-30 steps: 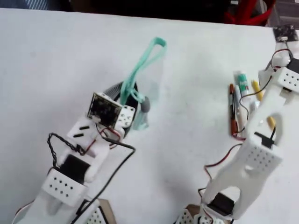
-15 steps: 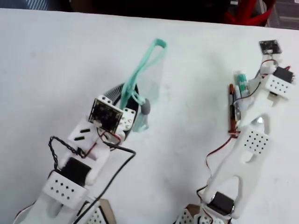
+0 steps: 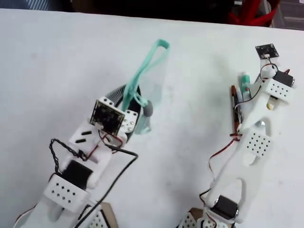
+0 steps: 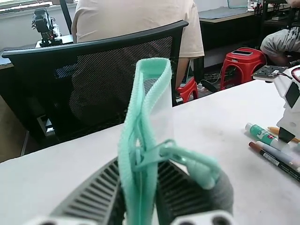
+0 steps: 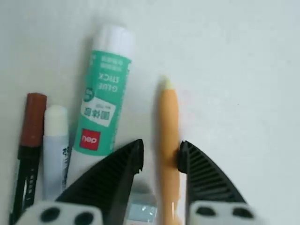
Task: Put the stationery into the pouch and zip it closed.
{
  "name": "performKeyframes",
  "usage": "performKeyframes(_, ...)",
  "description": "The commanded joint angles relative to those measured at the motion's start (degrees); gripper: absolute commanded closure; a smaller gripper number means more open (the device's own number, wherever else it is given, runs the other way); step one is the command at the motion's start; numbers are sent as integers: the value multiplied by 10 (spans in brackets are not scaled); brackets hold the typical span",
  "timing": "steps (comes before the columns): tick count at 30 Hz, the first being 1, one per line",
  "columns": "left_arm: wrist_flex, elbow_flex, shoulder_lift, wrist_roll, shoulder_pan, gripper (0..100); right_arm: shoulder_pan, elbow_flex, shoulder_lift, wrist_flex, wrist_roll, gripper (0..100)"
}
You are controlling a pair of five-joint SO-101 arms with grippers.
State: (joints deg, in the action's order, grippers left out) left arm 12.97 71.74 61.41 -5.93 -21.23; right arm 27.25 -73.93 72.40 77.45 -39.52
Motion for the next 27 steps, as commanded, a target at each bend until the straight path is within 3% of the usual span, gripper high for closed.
performKeyframes(1,3,20,-15,-7,0,976,-3,-8,1,-3,-24,986)
performKeyframes(5,3,20,-15,-7,0,976,2,-22,-7,19,-43,983)
performKeyframes(9,5,20,-12,-7,3,976,4,-91,-34,105,-40,981)
performKeyframes(13,6,20,-12,-7,3,976,2,-225,-83,214,49,981)
performKeyframes(21,8,21,-12,-7,4,976,5,-98,-346,214,148,981)
performKeyframes(27,6,26,-12,-7,4,976,-10,126,-548,214,184,981)
